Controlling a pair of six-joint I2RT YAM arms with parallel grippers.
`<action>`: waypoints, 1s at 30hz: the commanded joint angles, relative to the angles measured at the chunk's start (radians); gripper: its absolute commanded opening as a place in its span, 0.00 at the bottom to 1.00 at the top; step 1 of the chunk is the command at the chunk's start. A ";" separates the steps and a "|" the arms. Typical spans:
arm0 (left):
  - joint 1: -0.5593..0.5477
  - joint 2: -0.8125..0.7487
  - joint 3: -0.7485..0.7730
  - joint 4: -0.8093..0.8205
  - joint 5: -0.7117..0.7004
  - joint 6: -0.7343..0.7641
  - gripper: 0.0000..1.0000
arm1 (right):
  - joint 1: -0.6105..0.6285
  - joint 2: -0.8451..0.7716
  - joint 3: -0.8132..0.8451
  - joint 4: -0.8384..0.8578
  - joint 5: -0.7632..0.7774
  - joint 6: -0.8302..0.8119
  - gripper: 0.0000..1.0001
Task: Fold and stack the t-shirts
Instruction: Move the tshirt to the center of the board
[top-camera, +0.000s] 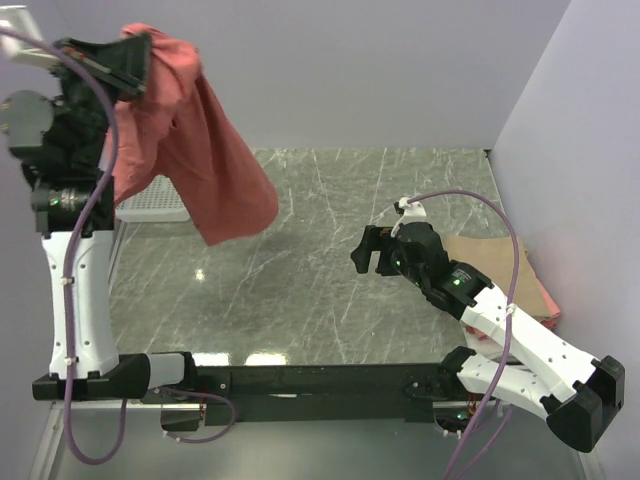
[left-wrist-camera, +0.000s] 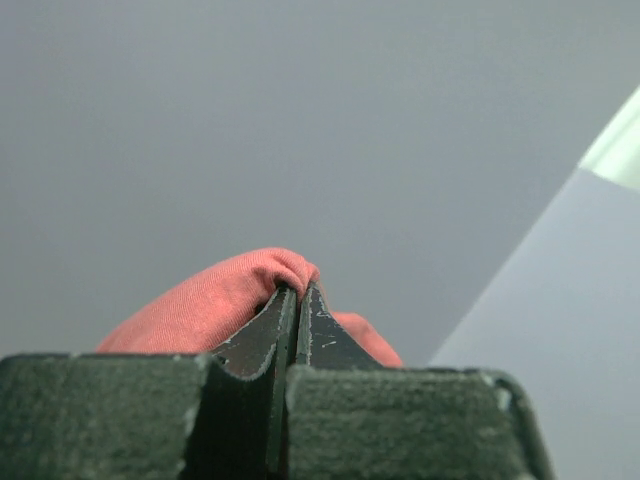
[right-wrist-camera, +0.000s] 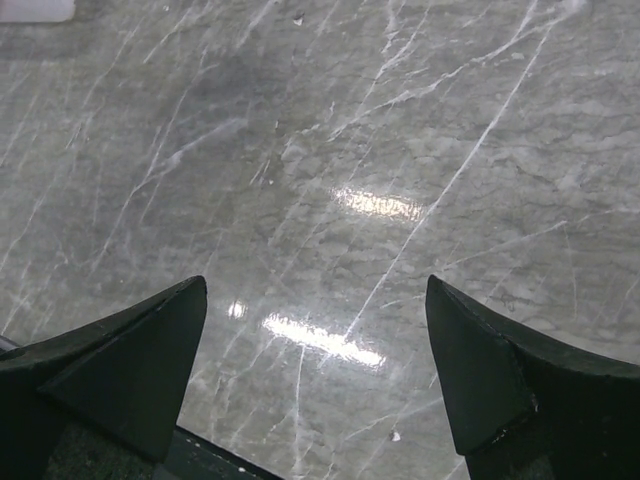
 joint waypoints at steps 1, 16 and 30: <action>-0.085 0.026 -0.054 0.037 0.002 -0.003 0.00 | 0.005 0.003 0.058 0.053 -0.024 -0.002 0.96; -0.786 0.328 -0.574 0.127 -0.135 -0.169 0.11 | 0.005 -0.080 0.006 0.031 0.076 0.042 0.91; -0.507 0.227 -0.658 -0.184 -0.299 -0.245 0.52 | 0.008 0.149 0.053 0.049 0.077 0.055 0.85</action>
